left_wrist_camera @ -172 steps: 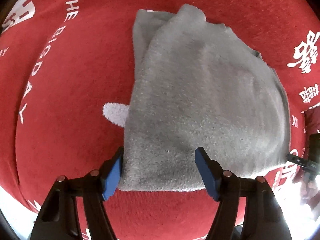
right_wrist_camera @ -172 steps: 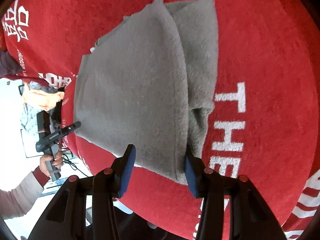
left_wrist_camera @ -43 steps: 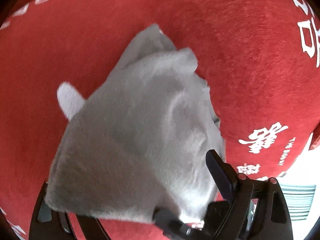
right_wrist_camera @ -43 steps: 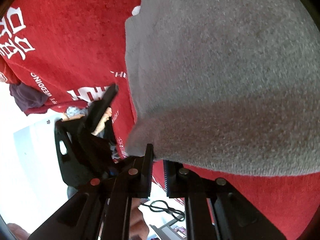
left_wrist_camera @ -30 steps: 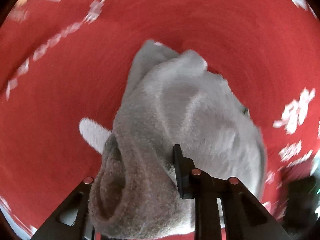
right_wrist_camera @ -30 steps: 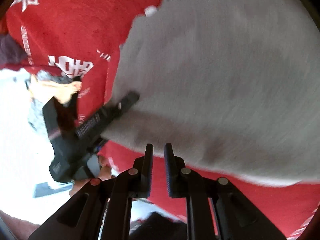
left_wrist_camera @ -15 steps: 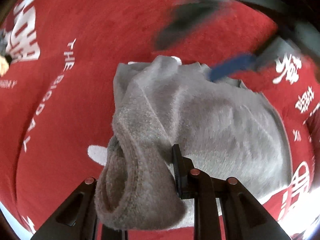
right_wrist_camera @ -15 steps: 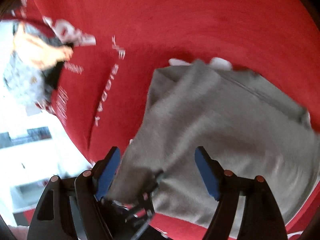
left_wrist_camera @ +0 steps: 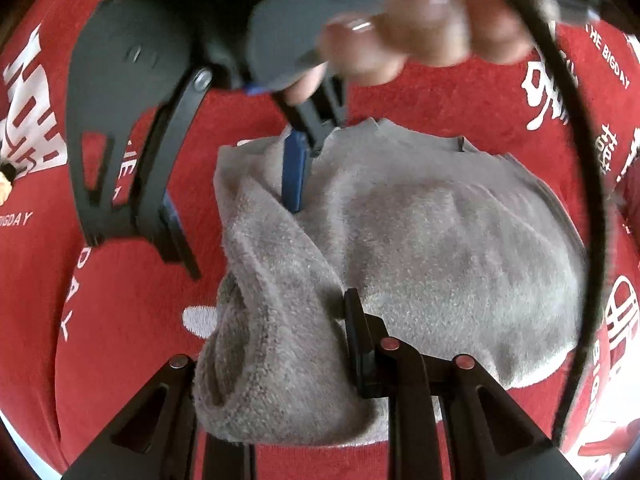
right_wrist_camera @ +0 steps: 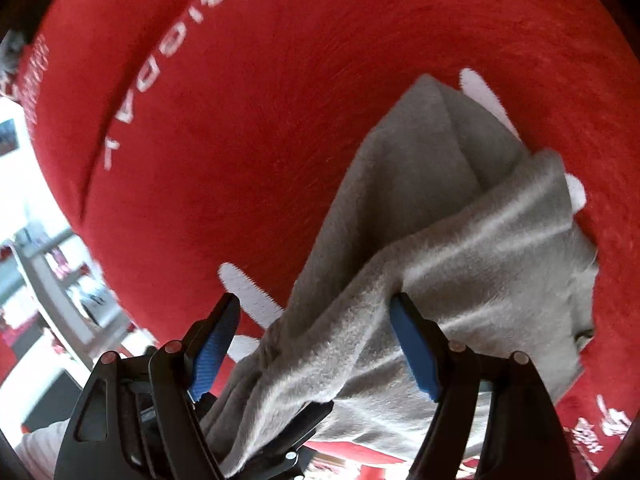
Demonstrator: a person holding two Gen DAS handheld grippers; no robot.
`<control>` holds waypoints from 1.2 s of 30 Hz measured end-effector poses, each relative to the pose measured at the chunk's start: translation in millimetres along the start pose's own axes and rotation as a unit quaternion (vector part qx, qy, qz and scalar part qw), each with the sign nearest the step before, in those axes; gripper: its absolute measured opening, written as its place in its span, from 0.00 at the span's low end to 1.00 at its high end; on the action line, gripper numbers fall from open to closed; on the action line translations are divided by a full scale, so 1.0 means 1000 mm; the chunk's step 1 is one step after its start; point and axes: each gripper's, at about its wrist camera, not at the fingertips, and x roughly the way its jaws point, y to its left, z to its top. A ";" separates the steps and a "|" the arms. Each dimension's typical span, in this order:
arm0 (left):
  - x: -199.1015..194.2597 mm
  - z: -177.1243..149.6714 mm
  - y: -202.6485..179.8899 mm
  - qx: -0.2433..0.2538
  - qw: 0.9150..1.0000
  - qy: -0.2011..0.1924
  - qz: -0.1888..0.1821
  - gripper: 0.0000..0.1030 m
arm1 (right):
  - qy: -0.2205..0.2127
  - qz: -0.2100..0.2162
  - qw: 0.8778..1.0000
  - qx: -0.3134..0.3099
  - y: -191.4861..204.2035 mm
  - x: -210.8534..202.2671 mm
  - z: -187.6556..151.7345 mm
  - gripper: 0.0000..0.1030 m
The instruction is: Fold small clothes
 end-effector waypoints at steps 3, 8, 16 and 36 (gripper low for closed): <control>-0.001 -0.001 -0.002 0.007 1.000 -0.001 0.000 0.23 | 0.020 -0.032 0.999 -0.012 0.008 0.009 0.007 0.78; -0.006 0.002 0.005 -0.013 1.000 0.000 -0.021 0.23 | -0.039 -0.054 0.998 -0.016 -0.009 -0.002 -0.008 0.21; -0.033 0.024 -0.005 -0.026 0.996 -0.021 -0.085 0.23 | -0.187 0.162 0.965 0.083 -0.083 -0.043 -0.088 0.12; -0.065 0.062 -0.206 0.163 0.964 -0.033 -0.205 0.23 | -0.437 0.385 0.778 0.236 -0.249 -0.031 -0.360 0.12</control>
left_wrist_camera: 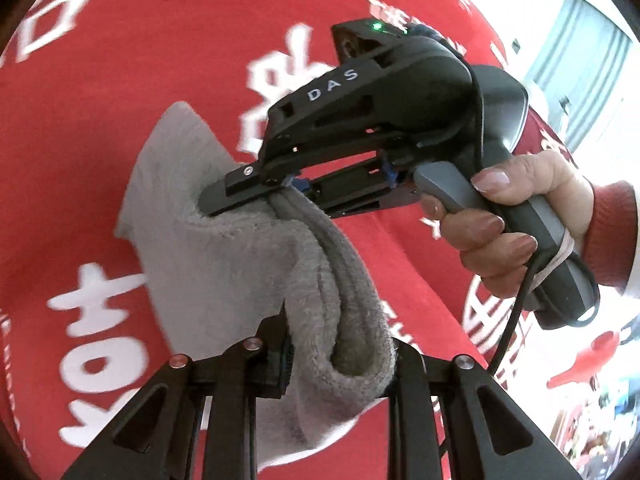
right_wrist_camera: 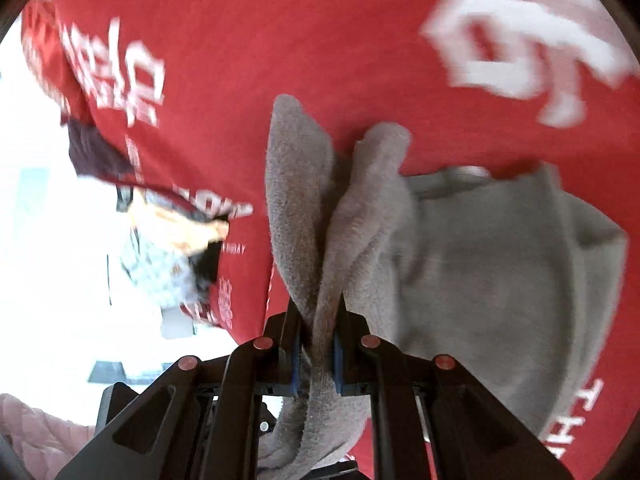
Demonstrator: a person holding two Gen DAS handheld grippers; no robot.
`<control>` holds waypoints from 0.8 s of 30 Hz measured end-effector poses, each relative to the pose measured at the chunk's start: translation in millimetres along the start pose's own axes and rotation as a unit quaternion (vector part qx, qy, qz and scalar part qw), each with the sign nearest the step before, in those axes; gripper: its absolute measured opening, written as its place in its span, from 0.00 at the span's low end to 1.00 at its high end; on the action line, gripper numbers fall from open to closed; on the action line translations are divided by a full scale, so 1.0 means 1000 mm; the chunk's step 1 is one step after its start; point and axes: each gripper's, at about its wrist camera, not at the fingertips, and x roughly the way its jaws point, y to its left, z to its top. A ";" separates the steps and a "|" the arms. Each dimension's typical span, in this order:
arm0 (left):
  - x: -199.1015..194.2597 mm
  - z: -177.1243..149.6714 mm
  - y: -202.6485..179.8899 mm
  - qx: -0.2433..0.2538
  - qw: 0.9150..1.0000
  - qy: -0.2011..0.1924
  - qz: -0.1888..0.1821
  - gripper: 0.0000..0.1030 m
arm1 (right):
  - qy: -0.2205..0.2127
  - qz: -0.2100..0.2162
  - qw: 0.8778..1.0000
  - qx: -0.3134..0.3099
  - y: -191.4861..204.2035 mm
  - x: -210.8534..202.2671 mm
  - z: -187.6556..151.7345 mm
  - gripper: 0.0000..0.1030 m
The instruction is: Fold small clothes
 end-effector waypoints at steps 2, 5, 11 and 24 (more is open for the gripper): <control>0.021 0.001 -0.017 0.012 1.000 0.017 -0.008 0.23 | -0.021 -0.003 1.000 0.020 -0.031 -0.021 -0.011 0.12; 0.062 -0.009 -0.039 0.016 0.998 0.052 -0.018 0.23 | -0.038 -0.020 0.997 0.066 -0.085 -0.033 -0.025 0.13; 0.117 -0.030 -0.053 0.013 0.994 0.104 -0.017 0.23 | -0.033 -0.057 0.992 0.110 -0.152 -0.019 -0.043 0.13; 0.060 -0.034 -0.054 -0.013 0.994 0.105 0.039 0.68 | -0.032 -0.114 0.987 0.112 -0.133 -0.035 -0.060 0.45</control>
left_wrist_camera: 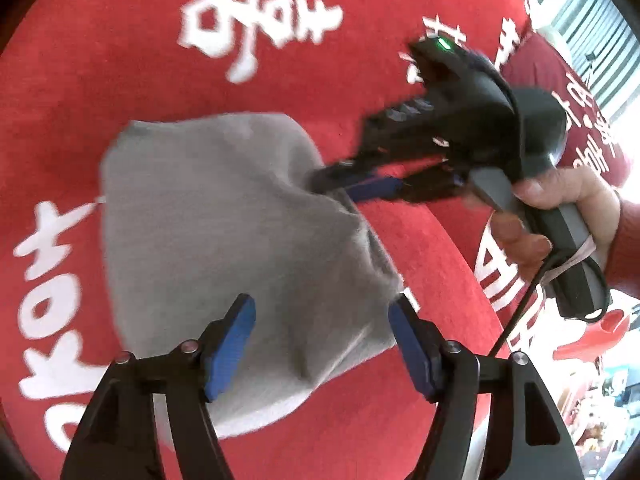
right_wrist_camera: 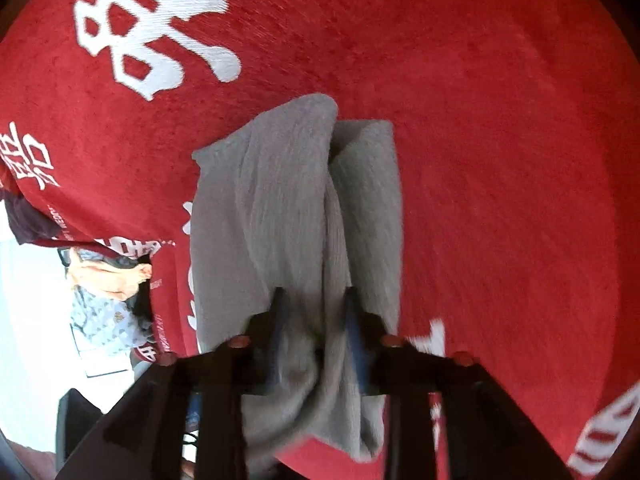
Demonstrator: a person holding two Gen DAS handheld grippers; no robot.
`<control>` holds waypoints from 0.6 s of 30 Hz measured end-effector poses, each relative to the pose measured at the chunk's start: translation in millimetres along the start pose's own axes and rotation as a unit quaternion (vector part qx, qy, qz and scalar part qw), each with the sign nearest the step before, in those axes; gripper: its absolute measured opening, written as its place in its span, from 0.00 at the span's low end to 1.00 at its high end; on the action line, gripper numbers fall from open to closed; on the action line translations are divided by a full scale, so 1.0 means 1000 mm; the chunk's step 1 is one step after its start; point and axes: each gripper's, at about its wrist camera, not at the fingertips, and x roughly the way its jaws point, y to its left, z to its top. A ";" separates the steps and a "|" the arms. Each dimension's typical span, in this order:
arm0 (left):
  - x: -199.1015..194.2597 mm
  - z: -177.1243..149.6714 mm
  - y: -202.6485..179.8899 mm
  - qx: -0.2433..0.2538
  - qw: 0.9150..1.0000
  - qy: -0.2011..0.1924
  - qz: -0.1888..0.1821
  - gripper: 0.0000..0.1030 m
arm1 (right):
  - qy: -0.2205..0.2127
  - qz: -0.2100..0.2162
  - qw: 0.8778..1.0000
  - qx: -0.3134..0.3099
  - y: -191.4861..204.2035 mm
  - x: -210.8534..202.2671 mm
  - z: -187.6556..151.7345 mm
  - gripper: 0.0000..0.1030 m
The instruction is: Fold small clothes
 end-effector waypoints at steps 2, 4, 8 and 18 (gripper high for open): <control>-0.010 -0.010 0.013 -0.005 1.000 0.003 0.028 0.68 | -0.005 0.000 1.000 0.005 0.000 -0.011 -0.016 0.49; -0.019 -0.023 0.034 -0.022 0.998 0.011 0.066 0.68 | -0.010 0.007 1.000 0.016 -0.004 -0.020 -0.034 0.49; -0.019 -0.060 0.084 -0.065 0.991 0.045 0.109 0.68 | -0.021 0.031 0.998 0.057 -0.016 -0.031 -0.084 0.49; 0.006 -0.080 0.083 -0.034 0.994 0.067 0.084 0.68 | -0.040 0.083 0.987 0.134 -0.031 -0.007 -0.141 0.49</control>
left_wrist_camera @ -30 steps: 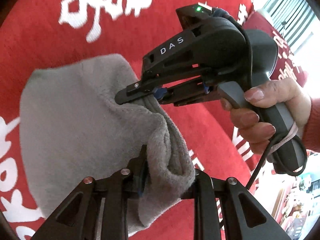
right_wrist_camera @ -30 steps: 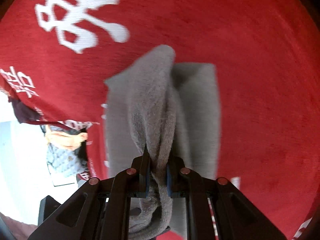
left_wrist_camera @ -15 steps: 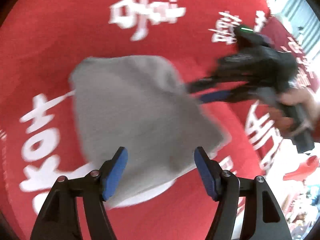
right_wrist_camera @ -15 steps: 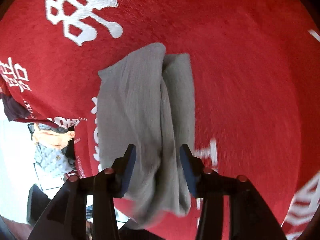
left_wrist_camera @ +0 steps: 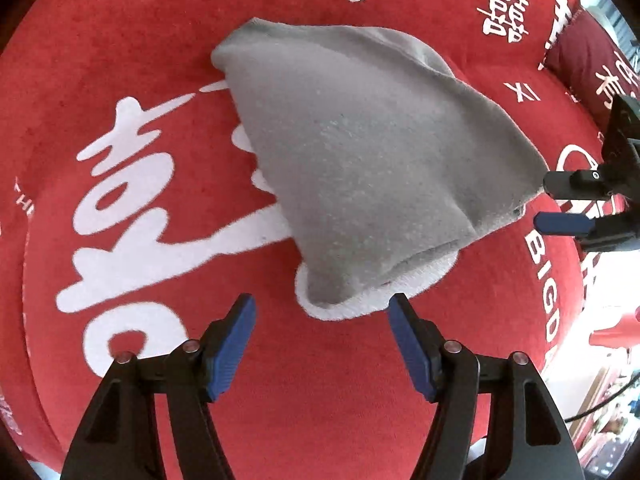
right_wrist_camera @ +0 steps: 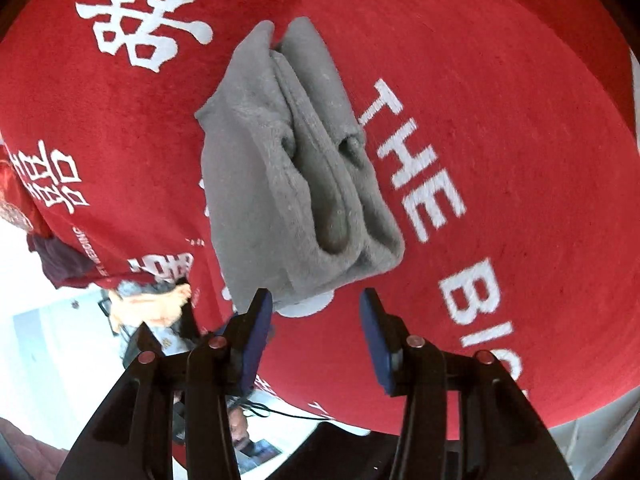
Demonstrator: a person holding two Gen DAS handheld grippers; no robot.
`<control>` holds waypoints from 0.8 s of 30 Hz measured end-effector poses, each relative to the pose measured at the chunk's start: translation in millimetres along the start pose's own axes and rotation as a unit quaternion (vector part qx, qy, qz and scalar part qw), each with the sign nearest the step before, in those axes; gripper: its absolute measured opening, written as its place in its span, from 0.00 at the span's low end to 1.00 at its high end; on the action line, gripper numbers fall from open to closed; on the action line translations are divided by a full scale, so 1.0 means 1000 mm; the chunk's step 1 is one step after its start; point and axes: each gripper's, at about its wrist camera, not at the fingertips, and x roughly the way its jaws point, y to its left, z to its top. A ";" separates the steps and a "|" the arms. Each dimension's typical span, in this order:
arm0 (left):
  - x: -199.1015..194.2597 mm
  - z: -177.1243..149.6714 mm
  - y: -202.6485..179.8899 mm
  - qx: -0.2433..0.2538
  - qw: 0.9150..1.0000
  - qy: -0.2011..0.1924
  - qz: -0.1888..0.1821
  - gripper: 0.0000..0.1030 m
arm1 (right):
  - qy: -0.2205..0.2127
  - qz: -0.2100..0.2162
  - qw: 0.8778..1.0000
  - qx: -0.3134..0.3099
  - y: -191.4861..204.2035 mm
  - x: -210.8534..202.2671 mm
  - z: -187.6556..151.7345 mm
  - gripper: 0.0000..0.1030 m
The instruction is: Fold small clothes
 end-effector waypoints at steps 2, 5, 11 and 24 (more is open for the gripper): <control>-0.001 0.005 0.006 -0.026 1.000 -0.014 -0.006 0.67 | -0.004 -0.005 1.000 -0.009 0.004 0.001 -0.001 0.49; 0.004 0.018 0.012 -0.052 0.998 -0.028 -0.020 0.45 | -0.023 0.001 1.000 -0.010 0.010 0.006 0.009 0.49; -0.003 0.022 0.012 -0.049 0.998 -0.025 -0.035 0.19 | -0.037 -0.022 0.998 -0.039 0.031 0.006 0.016 0.11; -0.016 -0.011 0.064 -0.136 0.990 0.030 -0.021 0.19 | -0.014 -0.122 0.992 -0.039 -0.002 -0.002 0.009 0.21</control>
